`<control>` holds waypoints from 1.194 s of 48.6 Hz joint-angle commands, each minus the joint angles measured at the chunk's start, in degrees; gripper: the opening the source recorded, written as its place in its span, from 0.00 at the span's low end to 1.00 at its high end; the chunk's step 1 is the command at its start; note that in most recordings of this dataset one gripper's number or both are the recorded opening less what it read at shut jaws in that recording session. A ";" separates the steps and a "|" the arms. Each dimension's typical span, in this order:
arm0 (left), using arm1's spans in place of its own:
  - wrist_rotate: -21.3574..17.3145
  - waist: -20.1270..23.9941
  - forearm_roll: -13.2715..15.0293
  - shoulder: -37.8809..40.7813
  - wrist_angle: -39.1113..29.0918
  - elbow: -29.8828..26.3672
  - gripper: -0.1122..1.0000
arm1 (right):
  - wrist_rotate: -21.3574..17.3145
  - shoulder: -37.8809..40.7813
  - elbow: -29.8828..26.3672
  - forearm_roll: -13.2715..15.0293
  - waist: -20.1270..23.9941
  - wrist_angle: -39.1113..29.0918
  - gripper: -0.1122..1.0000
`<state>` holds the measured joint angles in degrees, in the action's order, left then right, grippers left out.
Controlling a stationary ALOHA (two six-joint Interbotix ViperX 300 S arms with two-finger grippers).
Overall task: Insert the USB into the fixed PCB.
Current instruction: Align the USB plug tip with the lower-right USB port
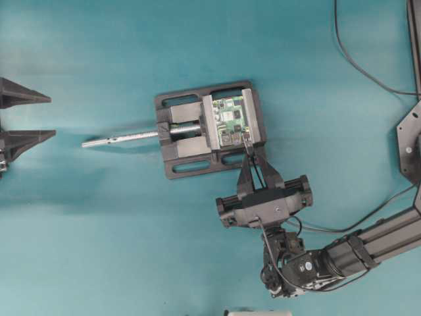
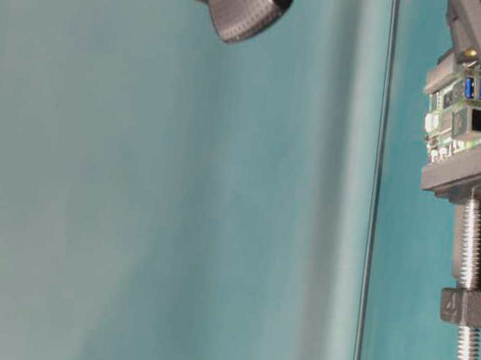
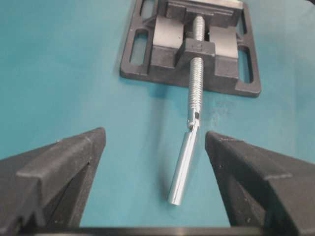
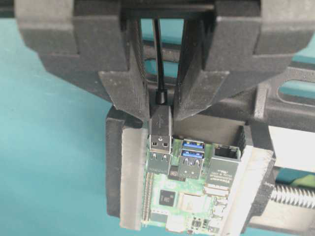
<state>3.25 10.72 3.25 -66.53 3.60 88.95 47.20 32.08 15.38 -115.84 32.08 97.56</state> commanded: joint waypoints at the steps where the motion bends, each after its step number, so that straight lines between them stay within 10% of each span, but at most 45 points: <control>1: 0.62 0.09 -0.18 0.88 0.53 -0.70 0.99 | 0.09 -2.55 -0.88 0.62 -0.97 0.00 0.29; 58: 0.62 0.09 -0.18 0.88 0.53 -0.70 0.99 | 0.97 -2.90 -1.23 1.05 -2.99 0.00 0.29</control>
<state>3.25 10.72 3.25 -66.53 3.60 88.95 47.99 32.08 14.41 -115.84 31.20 96.94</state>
